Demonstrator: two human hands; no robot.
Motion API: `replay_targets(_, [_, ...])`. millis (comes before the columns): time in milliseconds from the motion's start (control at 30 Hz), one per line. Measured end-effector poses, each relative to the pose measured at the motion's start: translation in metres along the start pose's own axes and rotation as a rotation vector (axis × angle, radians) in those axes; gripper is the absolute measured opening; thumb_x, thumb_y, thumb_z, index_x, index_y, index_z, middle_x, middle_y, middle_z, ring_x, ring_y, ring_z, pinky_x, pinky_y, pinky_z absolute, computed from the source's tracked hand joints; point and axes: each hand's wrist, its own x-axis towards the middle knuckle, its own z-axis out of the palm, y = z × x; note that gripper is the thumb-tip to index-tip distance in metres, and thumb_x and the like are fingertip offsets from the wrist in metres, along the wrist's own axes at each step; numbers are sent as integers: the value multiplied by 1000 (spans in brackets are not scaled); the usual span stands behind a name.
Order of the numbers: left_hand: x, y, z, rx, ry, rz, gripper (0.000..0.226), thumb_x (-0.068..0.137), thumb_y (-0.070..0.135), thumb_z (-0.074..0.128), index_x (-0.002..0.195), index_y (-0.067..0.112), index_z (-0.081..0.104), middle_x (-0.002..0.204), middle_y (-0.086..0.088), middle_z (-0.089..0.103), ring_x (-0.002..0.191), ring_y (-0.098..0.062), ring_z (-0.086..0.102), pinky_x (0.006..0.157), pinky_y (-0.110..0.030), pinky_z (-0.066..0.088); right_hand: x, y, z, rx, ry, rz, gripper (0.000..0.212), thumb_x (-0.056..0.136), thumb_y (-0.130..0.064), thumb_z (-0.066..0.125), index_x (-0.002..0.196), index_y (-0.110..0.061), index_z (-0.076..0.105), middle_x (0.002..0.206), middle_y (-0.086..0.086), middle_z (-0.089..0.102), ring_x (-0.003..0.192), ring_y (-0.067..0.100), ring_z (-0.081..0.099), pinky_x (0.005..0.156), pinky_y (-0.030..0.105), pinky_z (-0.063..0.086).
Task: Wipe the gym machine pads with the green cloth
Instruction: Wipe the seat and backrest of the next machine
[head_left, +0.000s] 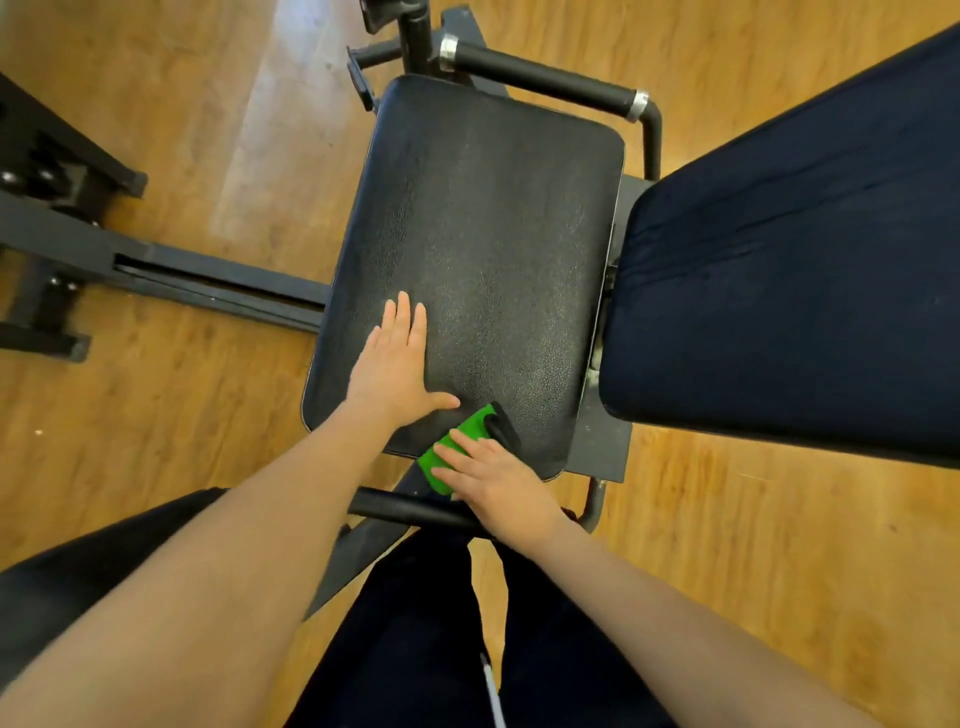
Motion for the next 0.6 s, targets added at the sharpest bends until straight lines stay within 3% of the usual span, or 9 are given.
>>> replay_targets(100, [-15,-24,3,38,-10,40,112,83,61,60,153,7,-8,160,-15,-15,148,-29,-10,119,-41,5,-6,20,0,-46,-42,-97,47,74,0,59,119,-11,62,131,8,57,123,30,51,95,47,45])
replay_targets(200, [-35,-28,15,49,-45,-39,115,83,64,58,151,5,-14,159,-18,-19,147,-31,-15,119,-42,1,-29,42,-9,-64,-51,-90,52,75,2,50,125,-13,56,135,6,53,127,28,47,98,46,45])
replay_targets(300, [-37,-23,19,48,-71,-80,122,80,65,61,150,3,-17,157,-19,-22,146,-33,-17,119,-44,0,-50,53,-18,-82,-86,20,71,56,14,71,121,-13,59,133,7,55,125,28,48,101,40,40])
replay_targets(367, [-35,-22,19,58,-90,-89,123,80,66,61,149,2,-19,156,-21,-24,146,-34,-19,119,-45,-1,-56,51,-24,-85,-85,119,78,45,20,75,115,-12,65,128,7,59,120,29,54,97,42,42])
replay_targets(467, [-33,-21,18,81,-108,-112,124,80,65,61,148,2,-21,156,-21,-26,145,-35,-20,119,-46,-1,-41,40,-33,-15,46,263,73,47,28,70,111,-7,67,122,10,62,114,33,57,95,43,41])
replay_targets(600, [-30,-13,13,78,-120,-151,125,79,62,65,148,1,-21,156,-21,-26,145,-34,-20,119,-47,0,40,41,-63,6,248,380,53,67,25,57,113,-1,65,126,16,59,120,38,51,100,36,35])
